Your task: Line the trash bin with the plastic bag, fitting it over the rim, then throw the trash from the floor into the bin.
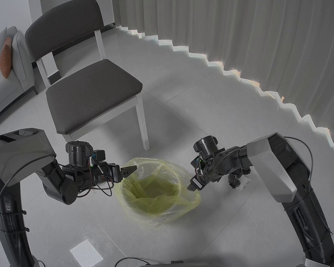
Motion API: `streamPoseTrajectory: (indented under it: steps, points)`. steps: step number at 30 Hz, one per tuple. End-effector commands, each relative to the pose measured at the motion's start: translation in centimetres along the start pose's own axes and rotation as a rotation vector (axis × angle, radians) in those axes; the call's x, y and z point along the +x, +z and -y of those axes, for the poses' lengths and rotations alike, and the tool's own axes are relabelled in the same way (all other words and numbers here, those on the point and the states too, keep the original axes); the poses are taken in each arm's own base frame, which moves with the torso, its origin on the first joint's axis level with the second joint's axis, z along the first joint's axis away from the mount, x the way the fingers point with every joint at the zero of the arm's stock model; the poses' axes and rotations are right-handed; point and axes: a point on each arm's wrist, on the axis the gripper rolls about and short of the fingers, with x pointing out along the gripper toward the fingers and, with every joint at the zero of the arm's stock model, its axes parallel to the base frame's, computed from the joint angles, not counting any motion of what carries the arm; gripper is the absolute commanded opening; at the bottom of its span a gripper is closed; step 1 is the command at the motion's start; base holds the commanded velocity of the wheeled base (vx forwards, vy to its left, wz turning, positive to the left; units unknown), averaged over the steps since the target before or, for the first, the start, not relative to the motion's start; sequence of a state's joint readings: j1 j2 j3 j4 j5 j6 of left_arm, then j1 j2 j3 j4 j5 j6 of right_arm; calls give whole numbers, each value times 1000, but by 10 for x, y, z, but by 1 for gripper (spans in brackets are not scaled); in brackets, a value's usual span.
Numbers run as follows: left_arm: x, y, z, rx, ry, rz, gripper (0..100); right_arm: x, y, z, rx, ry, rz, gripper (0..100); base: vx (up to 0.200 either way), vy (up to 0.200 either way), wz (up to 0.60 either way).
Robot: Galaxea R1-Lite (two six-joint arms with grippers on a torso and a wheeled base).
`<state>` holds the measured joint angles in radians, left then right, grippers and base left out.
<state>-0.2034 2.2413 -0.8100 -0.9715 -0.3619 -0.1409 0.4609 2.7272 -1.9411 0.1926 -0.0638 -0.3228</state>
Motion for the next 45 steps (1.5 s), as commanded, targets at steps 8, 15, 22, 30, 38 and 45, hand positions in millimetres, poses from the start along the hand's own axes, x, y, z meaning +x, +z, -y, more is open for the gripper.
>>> streamPoseTrajectory:
  steps: [8,15,22,30,38,45]
  points:
    - [-4,-1,1,-9,-1,1,100,73,-72,-25,4,92,-295,100,0,0,0]
    - [-4,1,4,-9,-9,25,100,13,-20,14,79,31,-127,100,0,0,0]
    - [-10,-1,6,-10,-11,28,100,-36,-3,71,160,-36,-12,100,0,0,0]
    - [-22,-9,6,-17,-6,53,100,-47,-19,126,220,-131,34,100,0,0,0]
    - [-30,-13,9,-23,-12,76,100,-23,-40,153,265,-216,78,100,0,0,0]
    - [-32,-16,9,-32,-13,81,100,-12,-51,163,275,-244,95,100,0,0,0]
